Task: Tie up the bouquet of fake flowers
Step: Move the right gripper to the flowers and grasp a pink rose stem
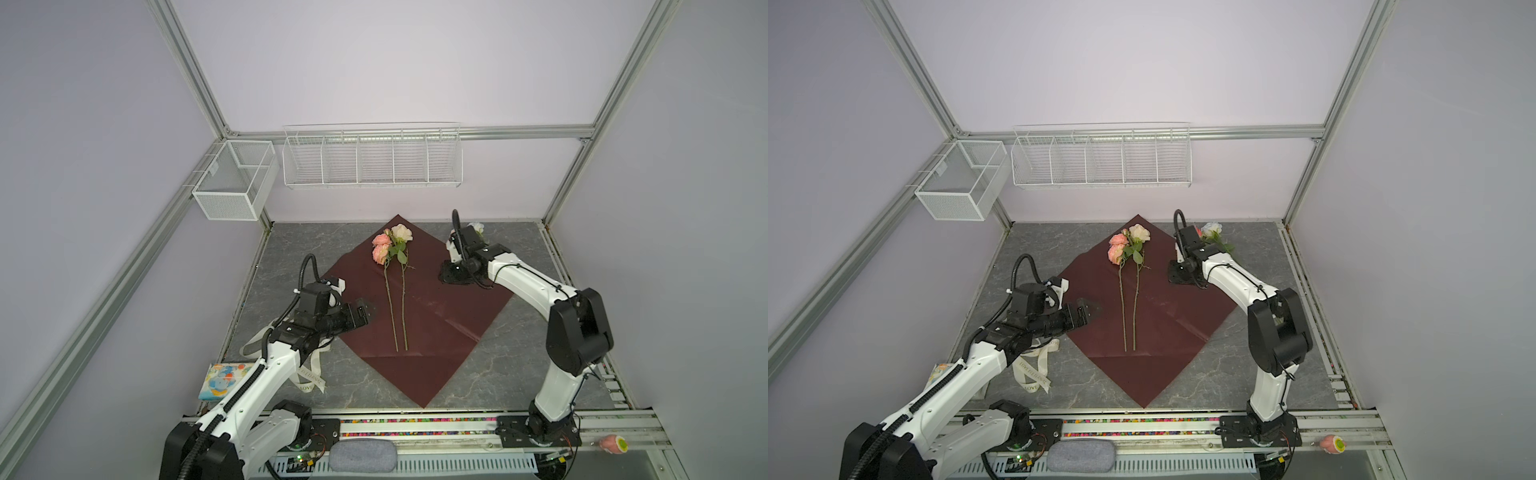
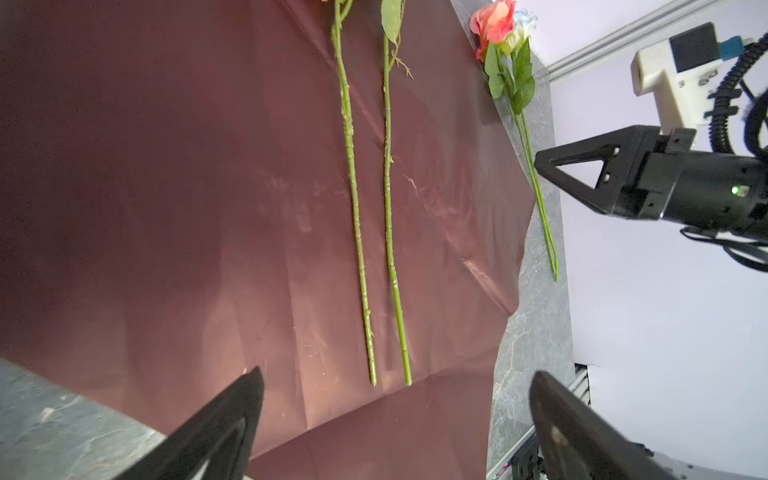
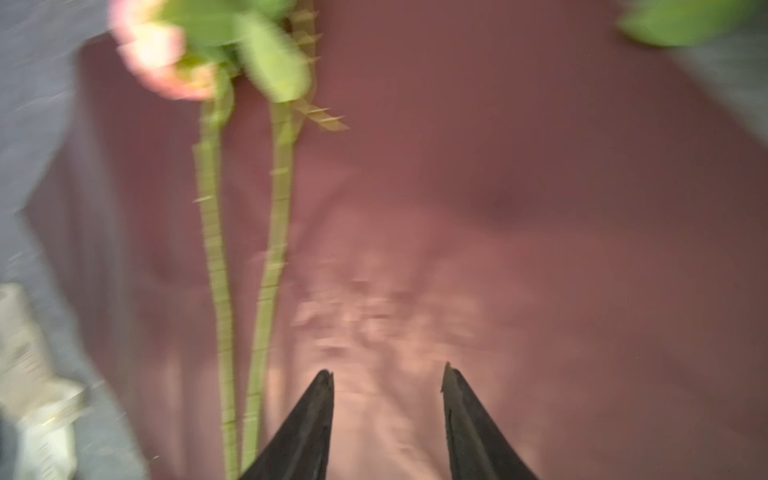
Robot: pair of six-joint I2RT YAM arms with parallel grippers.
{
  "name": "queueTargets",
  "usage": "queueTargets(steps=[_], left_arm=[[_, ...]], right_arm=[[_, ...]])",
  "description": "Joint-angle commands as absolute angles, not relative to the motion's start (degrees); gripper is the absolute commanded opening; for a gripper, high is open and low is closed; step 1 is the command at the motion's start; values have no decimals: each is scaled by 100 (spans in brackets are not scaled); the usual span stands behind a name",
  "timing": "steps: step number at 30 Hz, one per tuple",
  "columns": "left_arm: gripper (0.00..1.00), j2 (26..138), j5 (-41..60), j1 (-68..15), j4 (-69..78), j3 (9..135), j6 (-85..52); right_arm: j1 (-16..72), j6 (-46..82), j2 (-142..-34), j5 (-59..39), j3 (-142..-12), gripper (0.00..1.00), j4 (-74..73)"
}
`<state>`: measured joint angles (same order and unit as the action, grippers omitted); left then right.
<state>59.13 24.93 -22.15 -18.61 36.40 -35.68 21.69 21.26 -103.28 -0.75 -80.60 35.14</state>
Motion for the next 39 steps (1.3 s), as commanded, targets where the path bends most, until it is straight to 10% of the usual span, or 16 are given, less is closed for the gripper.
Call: queueTargets(steps=[1,10,39], left_arm=[[99,6180,2520,-2495,-1642,4035,-3396],[100,7512,1919,-3185,-1521,4814,-3442],[100,8401,2045,-3314,-1685,5494,-3355]], right_arm=[[1420,1440,-10283,213,-7744,47,3776],[9,158,-11297,273,-8897,47,4518],[-86,-1736,-13760,510,-11530,38,5755]])
